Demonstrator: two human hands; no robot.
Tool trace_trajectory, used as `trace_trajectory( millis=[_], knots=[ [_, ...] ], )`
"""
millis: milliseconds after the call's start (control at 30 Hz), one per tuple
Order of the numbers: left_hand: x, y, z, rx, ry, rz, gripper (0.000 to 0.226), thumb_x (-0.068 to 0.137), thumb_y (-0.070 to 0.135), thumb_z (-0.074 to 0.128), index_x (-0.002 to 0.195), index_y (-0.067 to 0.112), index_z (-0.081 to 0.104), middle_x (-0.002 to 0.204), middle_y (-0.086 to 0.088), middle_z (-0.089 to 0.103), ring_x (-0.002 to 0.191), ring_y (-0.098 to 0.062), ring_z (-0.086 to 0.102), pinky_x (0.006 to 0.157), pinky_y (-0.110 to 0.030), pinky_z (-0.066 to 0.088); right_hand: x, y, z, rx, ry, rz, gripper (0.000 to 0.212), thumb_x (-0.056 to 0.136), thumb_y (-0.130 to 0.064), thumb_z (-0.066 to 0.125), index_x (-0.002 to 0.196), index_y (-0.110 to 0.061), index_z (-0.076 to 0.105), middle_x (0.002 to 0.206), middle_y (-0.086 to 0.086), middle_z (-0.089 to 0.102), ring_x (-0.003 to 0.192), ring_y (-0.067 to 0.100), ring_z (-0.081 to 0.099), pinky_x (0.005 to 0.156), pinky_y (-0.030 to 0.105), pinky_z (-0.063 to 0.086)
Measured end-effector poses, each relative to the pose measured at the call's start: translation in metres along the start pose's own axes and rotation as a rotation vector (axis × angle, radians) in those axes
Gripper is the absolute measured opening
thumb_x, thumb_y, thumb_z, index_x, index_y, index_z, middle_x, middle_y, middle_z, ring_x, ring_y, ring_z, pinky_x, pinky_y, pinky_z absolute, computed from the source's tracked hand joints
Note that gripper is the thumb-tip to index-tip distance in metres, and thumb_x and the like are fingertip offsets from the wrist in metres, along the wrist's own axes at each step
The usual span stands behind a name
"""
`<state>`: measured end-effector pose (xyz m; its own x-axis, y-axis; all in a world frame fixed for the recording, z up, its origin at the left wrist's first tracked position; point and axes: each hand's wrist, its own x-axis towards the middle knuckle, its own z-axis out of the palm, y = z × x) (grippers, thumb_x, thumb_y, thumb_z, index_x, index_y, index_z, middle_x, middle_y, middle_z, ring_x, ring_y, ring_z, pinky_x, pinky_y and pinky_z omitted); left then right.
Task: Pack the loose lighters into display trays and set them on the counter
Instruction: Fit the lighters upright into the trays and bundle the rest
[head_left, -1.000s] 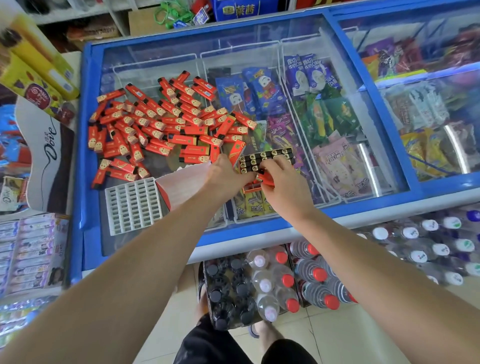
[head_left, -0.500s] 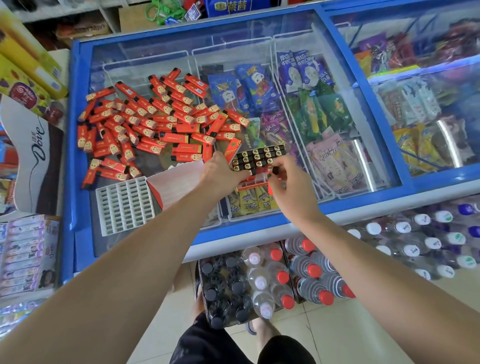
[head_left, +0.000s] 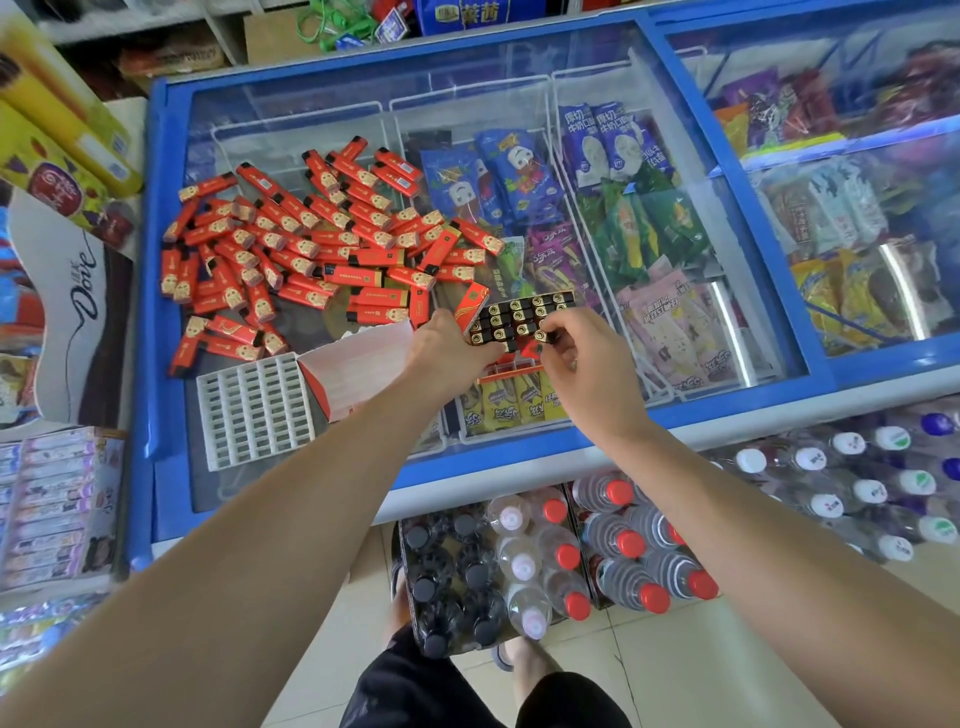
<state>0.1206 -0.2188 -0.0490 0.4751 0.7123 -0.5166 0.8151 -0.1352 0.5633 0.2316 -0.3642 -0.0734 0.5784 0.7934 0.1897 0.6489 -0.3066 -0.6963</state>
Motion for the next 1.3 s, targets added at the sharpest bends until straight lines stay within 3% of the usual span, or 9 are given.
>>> trace_trajectory(
  millis=[200, 567, 700, 867, 967, 1067, 1133, 1233, 1300],
  knots=[
    [0.002, -0.002, 0.002, -0.009, -0.002, 0.023, 0.052, 0.091, 0.047, 0.072, 0.119, 0.011, 0.049, 0.09, 0.0, 0.054, 0.075, -0.012, 0.054, 0.054, -0.029, 0.039, 0.001, 0.006, 0.009, -0.093, -0.058, -0.026, 0.023, 0.094, 0.004, 0.059, 0.114, -0.004, 0.067, 0.108, 0.008, 0.061, 0.081, 0.022, 0.065, 0.076, 0.046, 0.057],
    [-0.004, 0.0, 0.001, 0.064, 0.116, 0.112, 0.052, 0.091, 0.045, 0.07, 0.123, 0.008, 0.051, 0.106, -0.004, 0.055, 0.082, -0.018, 0.052, 0.06, -0.03, 0.037, 0.005, -0.003, 0.01, -0.133, 0.0, -0.037, 0.02, 0.095, -0.001, 0.057, 0.113, -0.008, 0.062, 0.104, 0.006, 0.058, 0.069, 0.021, 0.058, 0.06, 0.045, 0.054],
    [-0.009, 0.003, -0.002, -0.058, 0.178, 0.264, 0.035, 0.098, 0.034, 0.061, 0.126, 0.013, 0.057, 0.081, 0.006, 0.058, 0.059, -0.009, 0.051, 0.049, -0.026, 0.037, 0.015, -0.016, 0.002, 0.099, 0.093, 0.107, 0.021, 0.096, -0.006, 0.058, 0.115, -0.011, 0.063, 0.099, 0.002, 0.064, 0.076, 0.017, 0.063, 0.069, 0.041, 0.056],
    [-0.016, 0.01, -0.003, 0.077, 0.124, 0.43, 0.028, 0.093, 0.039, 0.057, 0.116, 0.023, 0.057, 0.081, 0.0, 0.068, 0.066, -0.021, 0.065, 0.06, -0.04, 0.056, 0.028, -0.04, -0.012, 0.591, -0.04, 0.503, 0.023, 0.086, -0.04, 0.069, 0.109, -0.041, 0.066, 0.095, -0.003, 0.071, 0.083, 0.027, 0.071, 0.077, 0.046, 0.057],
    [-0.02, 0.015, -0.006, 0.167, 0.078, 0.497, 0.025, 0.085, 0.039, 0.056, 0.104, 0.024, 0.053, 0.081, -0.001, 0.065, 0.071, -0.024, 0.063, 0.062, -0.042, 0.055, 0.028, -0.041, -0.017, 0.66, -0.078, 0.491, 0.017, 0.09, -0.014, 0.07, 0.105, -0.022, 0.071, 0.093, 0.015, 0.072, 0.073, 0.024, 0.068, 0.065, 0.038, 0.056],
    [-0.019, 0.02, -0.01, 0.04, 0.027, 0.496, 0.022, 0.087, 0.031, 0.065, 0.104, 0.022, 0.054, 0.081, 0.007, 0.06, 0.065, -0.009, 0.055, 0.056, -0.023, 0.044, 0.027, -0.037, -0.024, 0.735, -0.041, 0.564, 0.018, 0.093, 0.003, 0.062, 0.109, -0.003, 0.066, 0.087, 0.02, 0.07, 0.065, 0.023, 0.066, 0.056, 0.026, 0.052],
    [-0.018, 0.023, -0.013, -0.09, -0.006, 0.435, 0.019, 0.091, 0.023, 0.067, 0.107, 0.021, 0.056, 0.088, 0.006, 0.06, 0.065, -0.009, 0.055, 0.056, -0.016, 0.043, 0.027, -0.032, -0.028, 0.789, -0.024, 0.622, 0.016, 0.093, 0.005, 0.061, 0.108, 0.0, 0.064, 0.086, 0.019, 0.07, 0.068, 0.027, 0.067, 0.056, 0.027, 0.052],
    [-0.015, 0.026, -0.015, -0.275, 0.0, 0.383, 0.01, 0.095, 0.019, 0.064, 0.099, 0.027, 0.06, 0.093, 0.0, 0.068, 0.079, -0.016, 0.07, 0.08, -0.036, 0.061, 0.023, -0.027, -0.033, 0.829, -0.061, 0.648, 0.014, 0.091, 0.007, 0.064, 0.103, 0.002, 0.06, 0.085, 0.02, 0.069, 0.074, 0.032, 0.065, 0.061, 0.032, 0.055],
    [-0.014, 0.027, -0.016, -0.342, 0.011, 0.384, 0.016, 0.096, 0.012, 0.063, 0.094, 0.028, 0.061, 0.088, -0.001, 0.07, 0.08, -0.017, 0.073, 0.085, -0.046, 0.061, 0.021, -0.028, -0.035, 0.869, -0.104, 0.644, 0.014, 0.09, 0.008, 0.064, 0.098, -0.002, 0.058, 0.083, 0.018, 0.068, 0.073, 0.031, 0.067, 0.064, 0.033, 0.055]
  ],
)
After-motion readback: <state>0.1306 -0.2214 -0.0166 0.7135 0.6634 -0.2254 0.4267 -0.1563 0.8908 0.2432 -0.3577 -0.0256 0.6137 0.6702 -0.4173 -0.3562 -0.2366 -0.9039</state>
